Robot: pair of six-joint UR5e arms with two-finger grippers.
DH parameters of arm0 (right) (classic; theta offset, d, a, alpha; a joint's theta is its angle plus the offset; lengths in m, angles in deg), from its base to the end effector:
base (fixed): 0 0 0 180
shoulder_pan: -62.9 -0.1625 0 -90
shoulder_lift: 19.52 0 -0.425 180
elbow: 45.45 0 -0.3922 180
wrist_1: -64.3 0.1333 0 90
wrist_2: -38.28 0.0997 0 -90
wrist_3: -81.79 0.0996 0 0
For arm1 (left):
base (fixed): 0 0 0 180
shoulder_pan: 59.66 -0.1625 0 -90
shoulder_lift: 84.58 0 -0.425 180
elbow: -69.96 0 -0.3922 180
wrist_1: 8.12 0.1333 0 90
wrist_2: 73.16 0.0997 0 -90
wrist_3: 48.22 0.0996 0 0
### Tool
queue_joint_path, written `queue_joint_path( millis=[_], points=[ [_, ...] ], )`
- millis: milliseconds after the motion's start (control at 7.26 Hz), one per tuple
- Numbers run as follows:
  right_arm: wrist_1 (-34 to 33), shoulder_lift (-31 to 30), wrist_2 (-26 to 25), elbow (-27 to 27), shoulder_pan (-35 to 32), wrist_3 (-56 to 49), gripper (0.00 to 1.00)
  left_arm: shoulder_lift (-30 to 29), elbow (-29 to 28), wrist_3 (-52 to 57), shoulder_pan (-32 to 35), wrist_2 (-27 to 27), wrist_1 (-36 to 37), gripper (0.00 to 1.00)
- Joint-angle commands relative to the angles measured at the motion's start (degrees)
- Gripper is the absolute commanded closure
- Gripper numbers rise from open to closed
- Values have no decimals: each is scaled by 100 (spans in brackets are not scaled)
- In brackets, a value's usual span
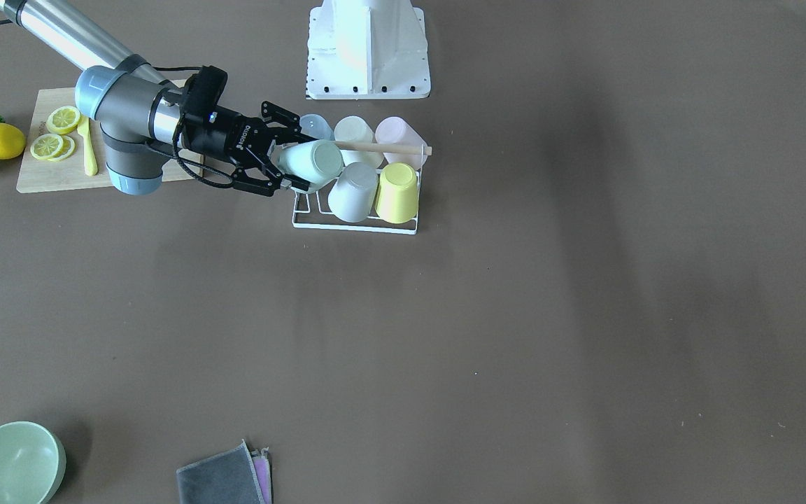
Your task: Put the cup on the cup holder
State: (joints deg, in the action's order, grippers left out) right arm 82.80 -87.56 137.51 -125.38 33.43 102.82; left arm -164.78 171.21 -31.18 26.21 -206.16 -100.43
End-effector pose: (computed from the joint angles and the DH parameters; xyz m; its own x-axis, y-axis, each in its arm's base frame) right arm -0.4447 -0.3861 0.3401 0.1828 -0.9549 0.2338 -0.5421 0.1005 0.8343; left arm -0.0347 -0.4276 0.6375 0.6733 0.3847 -0.6314 -0.2815 0.9231 0.2621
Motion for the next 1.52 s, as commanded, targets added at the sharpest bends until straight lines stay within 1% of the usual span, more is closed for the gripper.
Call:
queue_joint_path(
  millis=[0, 138, 276, 413, 551, 964, 1102, 1240, 1378],
  points=[
    [5, -43, 9, -23, -6, 41, 35, 92, -61, 80, 0, 29, 46, 1],
    [5, -51, 9, -23, -6, 50, 33, 75, -149, 37, 0, 20, 29, 1],
    [13, -95, 9, -31, -6, 59, 27, 66, -176, 28, 0, 20, 11, 1],
    [22, -104, 9, -40, -6, 59, 18, 66, -176, 28, 0, -6, 2, 1],
    [31, -113, 0, -40, -6, 59, 0, 49, -194, 28, 9, -15, -7, 1],
    [22, -209, 79, -102, -24, 85, 0, 22, -299, 10, 26, -24, -24, 1],
    [5, -227, 262, -119, -172, 94, 0, 31, -317, 10, 26, -24, -24, 1],
    [-126, -297, 786, -189, -469, 103, 0, 48, -317, 10, 26, -15, -24, 1],
    [-484, -446, 1452, -407, -837, 216, 0, 48, -317, 10, 26, -15, -24, 1]
  ],
)
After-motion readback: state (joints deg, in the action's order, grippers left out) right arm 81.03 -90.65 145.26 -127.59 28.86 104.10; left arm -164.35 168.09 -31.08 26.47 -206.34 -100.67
